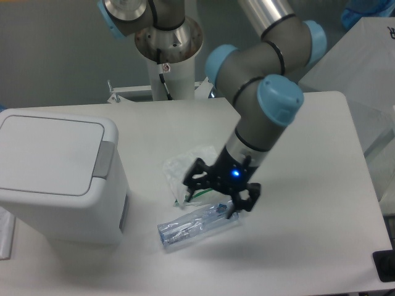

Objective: Open the trash can
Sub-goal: 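Move the gripper over the bag toward the trash can lid edge, then hook the gripper finger under the trash can lid edge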

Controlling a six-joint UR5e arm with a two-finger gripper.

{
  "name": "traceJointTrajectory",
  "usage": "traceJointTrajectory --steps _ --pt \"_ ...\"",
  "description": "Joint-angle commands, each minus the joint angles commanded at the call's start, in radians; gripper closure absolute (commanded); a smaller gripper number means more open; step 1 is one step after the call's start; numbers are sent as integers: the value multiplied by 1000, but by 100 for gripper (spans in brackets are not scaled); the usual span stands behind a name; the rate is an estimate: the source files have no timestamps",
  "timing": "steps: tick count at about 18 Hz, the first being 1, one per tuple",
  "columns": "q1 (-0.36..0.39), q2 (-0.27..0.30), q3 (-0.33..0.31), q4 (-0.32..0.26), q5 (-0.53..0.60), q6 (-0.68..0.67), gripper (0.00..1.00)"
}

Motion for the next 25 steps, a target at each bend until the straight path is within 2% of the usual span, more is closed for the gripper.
traceJointTrajectory --steps 5,11,18,25 --pt "-15 54 -20 0 -123 -38 0" --pt "-32 98 -29 2 -153 -78 0" --pt "-92 111 -60 17 -152 -100 0" --pt "-95 111 -77 61 -147 -95 0"
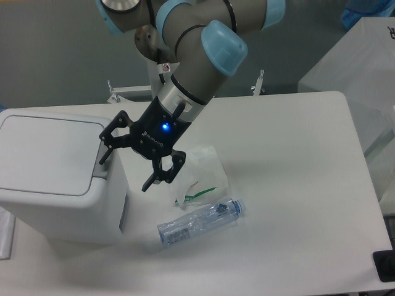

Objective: Open the trash can
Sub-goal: 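Hook the gripper finger under the trash can lid edge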

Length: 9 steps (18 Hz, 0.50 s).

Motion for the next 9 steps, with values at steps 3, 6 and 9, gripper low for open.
traceJointTrajectory --steps 3,6,9 --pt "3 2 0 8 3 0 0" --pt "3 -2 0 14 5 0 0" --pt "3 -2 -2 18 6 0 0"
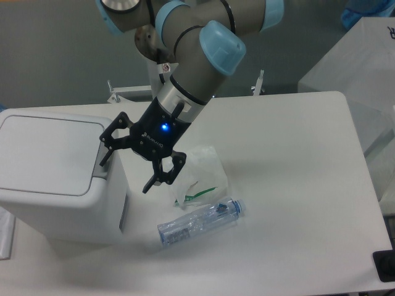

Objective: Open the trash can
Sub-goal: 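Hook the gripper finger under the trash can lid edge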

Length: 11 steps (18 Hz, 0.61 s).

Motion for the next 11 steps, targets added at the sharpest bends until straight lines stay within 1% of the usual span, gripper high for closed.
traceJointTrajectory --steps 11 --pt "3 -3 -3 3 6 0 0"
